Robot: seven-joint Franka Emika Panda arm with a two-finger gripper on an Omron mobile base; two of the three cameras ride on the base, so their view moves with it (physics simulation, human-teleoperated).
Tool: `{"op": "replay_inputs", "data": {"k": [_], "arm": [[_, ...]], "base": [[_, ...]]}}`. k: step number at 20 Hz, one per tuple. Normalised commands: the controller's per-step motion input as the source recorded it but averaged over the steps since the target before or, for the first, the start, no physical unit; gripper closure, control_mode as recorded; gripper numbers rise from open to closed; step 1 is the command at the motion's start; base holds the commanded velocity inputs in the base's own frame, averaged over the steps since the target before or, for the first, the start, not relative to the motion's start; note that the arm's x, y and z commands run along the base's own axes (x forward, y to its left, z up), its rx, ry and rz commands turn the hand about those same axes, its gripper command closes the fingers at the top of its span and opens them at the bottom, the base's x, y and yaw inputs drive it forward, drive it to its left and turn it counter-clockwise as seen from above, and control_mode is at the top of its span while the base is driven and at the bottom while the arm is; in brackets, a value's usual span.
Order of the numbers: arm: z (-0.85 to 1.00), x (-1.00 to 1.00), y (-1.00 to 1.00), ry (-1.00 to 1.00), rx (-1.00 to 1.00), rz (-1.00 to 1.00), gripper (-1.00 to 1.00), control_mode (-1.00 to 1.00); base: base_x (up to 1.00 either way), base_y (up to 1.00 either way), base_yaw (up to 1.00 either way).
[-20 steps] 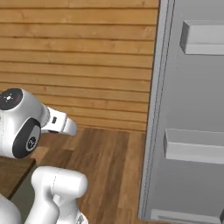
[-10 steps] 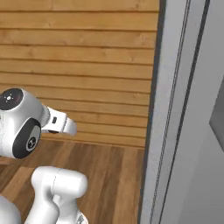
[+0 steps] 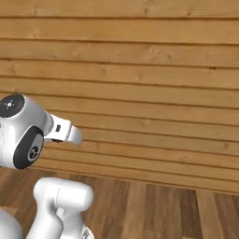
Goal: Take the strawberry from the fridge and place it on top of the pancake, located on the dining counter.
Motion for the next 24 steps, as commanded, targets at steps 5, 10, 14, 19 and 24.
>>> {"op": "replay_inputs", "data": {"k": [5, 10, 14, 19, 24], "arm": [[0.00, 0.00, 0.00, 0.00, 0.00, 0.00, 1.00, 1.00], [0.00, 0.00, 0.00, 0.00, 0.00, 0.00, 1.00, 1.00], [0.00, 0.00, 0.00, 0.00, 0.00, 0.00, 1.00, 1.00], [0.00, 0.00, 0.00, 0.00, 0.00, 0.00, 1.00, 1.00], [0.00, 0.00, 0.00, 0.00, 0.00, 0.00, 1.00, 1.00]], "base": [[1.00, 0.24, 0.35], [0.75, 0.30, 0.77], [0.29, 0.00, 0.99], [0.02, 0.00, 1.00], [0.03, 0.00, 1.00]]}}
